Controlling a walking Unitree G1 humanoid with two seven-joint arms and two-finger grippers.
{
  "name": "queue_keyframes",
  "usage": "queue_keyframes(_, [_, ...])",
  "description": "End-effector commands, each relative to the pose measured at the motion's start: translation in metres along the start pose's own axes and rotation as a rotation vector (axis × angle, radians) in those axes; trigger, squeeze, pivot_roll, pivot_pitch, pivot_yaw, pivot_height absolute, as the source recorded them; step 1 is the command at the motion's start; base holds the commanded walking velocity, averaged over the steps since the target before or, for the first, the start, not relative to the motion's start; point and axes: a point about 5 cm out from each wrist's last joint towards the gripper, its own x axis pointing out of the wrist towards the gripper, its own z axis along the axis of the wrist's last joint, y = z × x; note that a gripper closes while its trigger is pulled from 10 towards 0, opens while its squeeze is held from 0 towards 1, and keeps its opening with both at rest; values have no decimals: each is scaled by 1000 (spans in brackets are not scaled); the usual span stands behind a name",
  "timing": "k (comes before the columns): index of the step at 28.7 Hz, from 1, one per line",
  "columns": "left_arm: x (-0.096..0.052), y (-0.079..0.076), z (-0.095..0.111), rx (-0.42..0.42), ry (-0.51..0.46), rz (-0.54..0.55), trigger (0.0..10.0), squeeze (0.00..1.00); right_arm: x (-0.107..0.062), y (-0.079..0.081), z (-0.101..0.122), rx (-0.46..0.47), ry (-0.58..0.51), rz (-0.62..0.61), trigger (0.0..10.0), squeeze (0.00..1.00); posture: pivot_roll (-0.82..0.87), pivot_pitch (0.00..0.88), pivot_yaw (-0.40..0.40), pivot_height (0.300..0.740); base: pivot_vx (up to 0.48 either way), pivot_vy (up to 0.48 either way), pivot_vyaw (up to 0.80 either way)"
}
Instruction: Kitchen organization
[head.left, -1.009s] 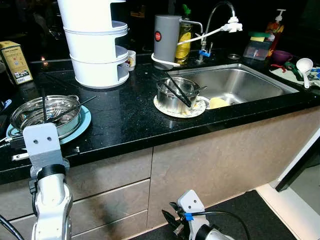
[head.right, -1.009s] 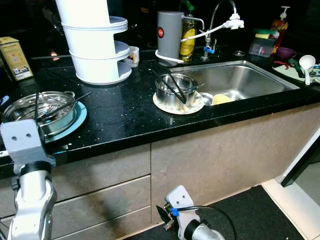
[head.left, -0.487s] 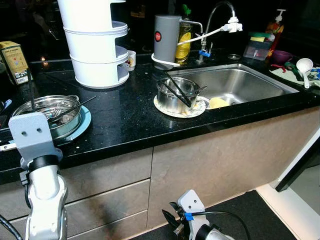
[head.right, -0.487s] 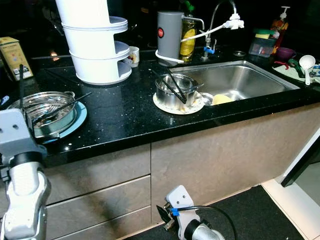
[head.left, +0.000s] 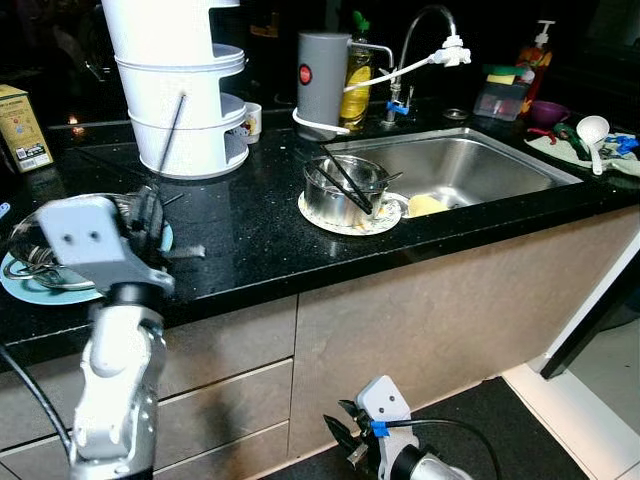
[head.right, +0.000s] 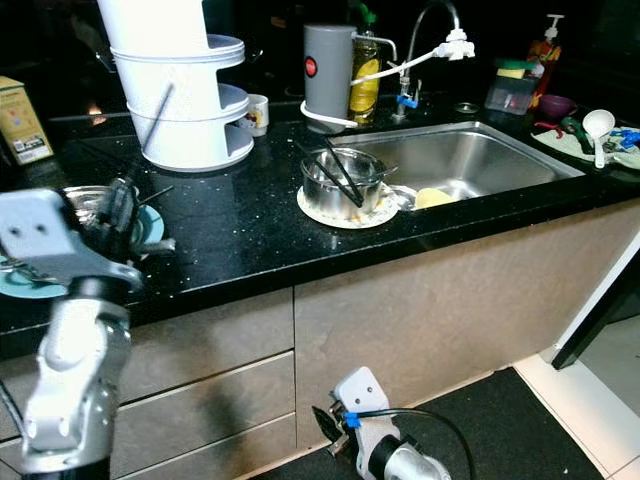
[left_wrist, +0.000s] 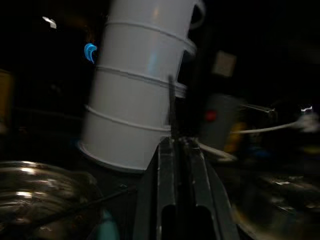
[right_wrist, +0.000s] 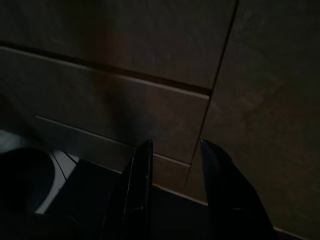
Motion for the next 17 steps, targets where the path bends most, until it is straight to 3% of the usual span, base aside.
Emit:
queue_keyframes(1, [-2, -2, -2, -109, 35, -88, 0, 0, 0, -1, 3, 8, -23, -2, 10000, 0, -32, 51, -49, 740, 0, 0, 0])
queue_keyframes(3, [-6, -4, 1, -250, 30, -170, 0, 0, 0, -1, 3, 2, -21, 3, 10000, 0, -34, 49, -50, 740, 0, 0, 0])
queue_keyframes(4, [-6, -4, 1, -250, 30, -170, 0, 0, 0, -1, 3, 2, -21, 3, 10000, 0, -34, 49, -50, 740, 0, 0, 0])
queue_keyframes(6, [-10, -6, 5, -391, 13, -223, 0, 0, 0, -1, 3, -1, -19, 4, 10000, 0, -35, 49, -53, 740, 0, 0, 0])
queue_keyframes(7, [-10, -6, 5, -391, 13, -223, 0, 0, 0, -1, 3, -1, -19, 4, 10000, 0, -35, 49, -53, 740, 0, 0, 0])
queue_keyframes(10, [-21, -6, 2, -586, 58, -296, 0, 0, 1, -2, 5, 30, -41, -9, 10000, 0, -35, 49, -53, 740, 0, 0, 0])
queue_keyframes(12, [-25, -5, -1, -626, 93, -324, 0, 0, 2, -3, 7, 52, -54, -18, 10000, 0, -36, 48, -48, 740, 0, 0, 0])
queue_keyframes(13, [-37, -2, -15, -595, 197, -361, 0, 0, 3, -7, 11, 116, -82, -48, 10000, 0, -38, 50, -49, 740, 0, 0, 0])
queue_keyframes(17, [-50, 3, -28, -559, 294, -388, 0, 0, 4, -10, 18, 215, -121, -78, 10000, 0, -40, 53, -49, 740, 0, 0, 0])
